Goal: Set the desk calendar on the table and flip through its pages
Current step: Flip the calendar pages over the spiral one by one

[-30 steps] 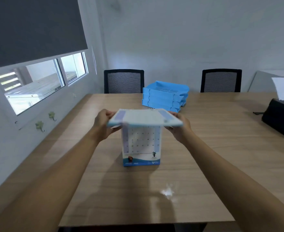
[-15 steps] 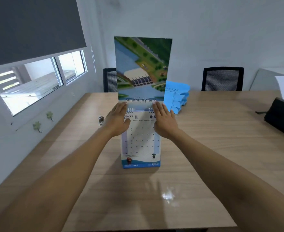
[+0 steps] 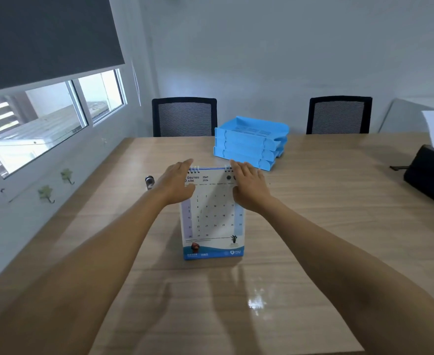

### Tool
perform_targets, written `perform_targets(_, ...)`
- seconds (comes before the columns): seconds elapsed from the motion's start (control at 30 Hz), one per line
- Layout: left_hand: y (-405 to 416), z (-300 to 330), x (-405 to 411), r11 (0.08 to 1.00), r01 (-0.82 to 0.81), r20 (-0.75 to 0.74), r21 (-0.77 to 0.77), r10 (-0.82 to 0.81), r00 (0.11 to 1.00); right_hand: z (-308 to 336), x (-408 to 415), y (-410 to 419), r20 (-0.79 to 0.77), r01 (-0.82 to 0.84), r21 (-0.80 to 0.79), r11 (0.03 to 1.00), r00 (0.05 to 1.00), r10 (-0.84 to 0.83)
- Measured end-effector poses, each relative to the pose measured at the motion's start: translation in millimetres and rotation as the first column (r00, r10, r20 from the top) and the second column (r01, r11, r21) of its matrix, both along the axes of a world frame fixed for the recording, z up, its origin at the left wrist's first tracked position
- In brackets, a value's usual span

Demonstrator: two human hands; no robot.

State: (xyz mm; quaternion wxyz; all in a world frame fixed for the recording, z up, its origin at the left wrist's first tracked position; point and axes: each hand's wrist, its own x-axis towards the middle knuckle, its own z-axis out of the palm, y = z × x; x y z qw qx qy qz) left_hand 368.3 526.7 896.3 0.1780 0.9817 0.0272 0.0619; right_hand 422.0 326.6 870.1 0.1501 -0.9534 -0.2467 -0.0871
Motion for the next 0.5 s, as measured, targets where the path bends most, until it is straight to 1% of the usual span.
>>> perform_targets(0.1,3,-3,0,0.997,-0.009,0.010,-0.078,0.010,1.000,-1,2,-1,0.001,-0.012,0.017,1.000,1.000,0.012)
perform_targets(0.17,7,-7,0,0.986,-0.031,0.042,-0.162,0.038,0.998,0,4,-2,0.009,-0.011,0.059,0.998,1.000,0.010)
perform_targets(0.23,8,-10,-1,0.977,-0.046,0.070,-0.207,0.062,0.996,-1,6,-4,0.000,0.002,0.098,0.995,1.000,-0.002)
perform_targets(0.33,6,-13,0,0.965,-0.061,0.081,-0.255,0.084,0.993,-5,5,-6,-0.053,0.000,0.103,0.995,0.999,0.006)
perform_targets(0.5,4,-12,5,0.963,-0.067,0.050,-0.261,0.083,0.995,-9,0,1,-0.138,0.035,0.210,0.977,0.990,-0.006)
